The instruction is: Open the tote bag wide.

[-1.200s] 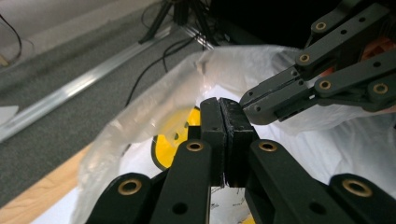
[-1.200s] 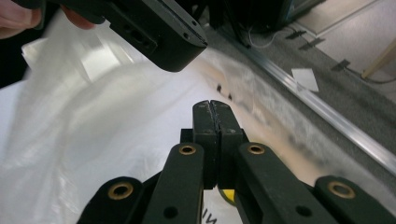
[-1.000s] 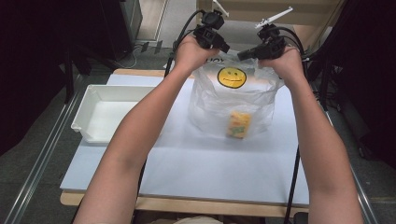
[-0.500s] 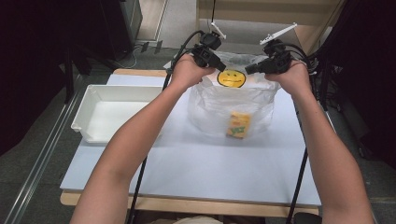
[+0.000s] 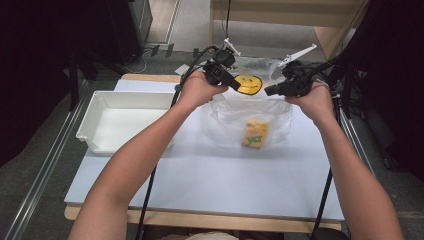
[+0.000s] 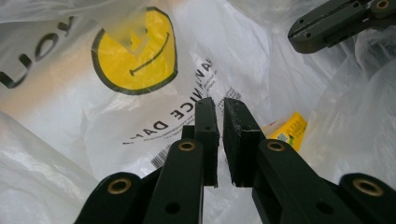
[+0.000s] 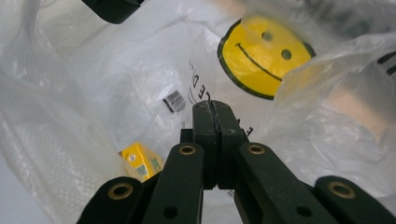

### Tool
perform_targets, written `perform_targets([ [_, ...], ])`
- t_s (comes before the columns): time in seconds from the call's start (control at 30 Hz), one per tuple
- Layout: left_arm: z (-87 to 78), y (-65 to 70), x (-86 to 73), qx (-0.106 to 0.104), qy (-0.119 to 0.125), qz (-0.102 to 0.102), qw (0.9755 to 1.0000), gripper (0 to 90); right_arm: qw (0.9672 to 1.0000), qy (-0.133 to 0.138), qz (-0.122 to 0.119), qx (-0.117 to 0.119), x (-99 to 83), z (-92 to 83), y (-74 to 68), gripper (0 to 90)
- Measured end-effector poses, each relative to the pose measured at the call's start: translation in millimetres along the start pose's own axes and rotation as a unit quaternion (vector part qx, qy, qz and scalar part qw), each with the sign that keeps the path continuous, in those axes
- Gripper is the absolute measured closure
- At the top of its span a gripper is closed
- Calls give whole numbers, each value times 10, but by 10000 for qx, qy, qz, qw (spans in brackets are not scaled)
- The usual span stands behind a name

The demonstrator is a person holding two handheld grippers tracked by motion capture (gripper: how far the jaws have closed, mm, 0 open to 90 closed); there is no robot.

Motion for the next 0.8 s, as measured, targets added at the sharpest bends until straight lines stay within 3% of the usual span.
perform_targets([
  [0.3,169,-9,-106,-73,-177,-75,9998,847,9997,-84,219,3,-216,46,40,900],
  [0.37,195,7,-132,-113,-188,-78,9997,845,9996,11,283,45,-260,36,37,900],
  [0.5,220,47,-177,-154,-237,-47,9996,842,9996,-66,273,2,-328,17,-3,900],
  [0.8,249,137,-318,-298,-268,-18,9992,832,9994,52,350,-18,-494,-18,-110,900],
])
Point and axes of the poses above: each handheld gripper's, and its own axes: z roughly forward along the jaws, x roughly out of its top, y roughly to its right, the point moved 1 cm from there along z, roughly forward along the jaws, and after that the axes turned 6 degrees about -y, right-handed, at the moved point
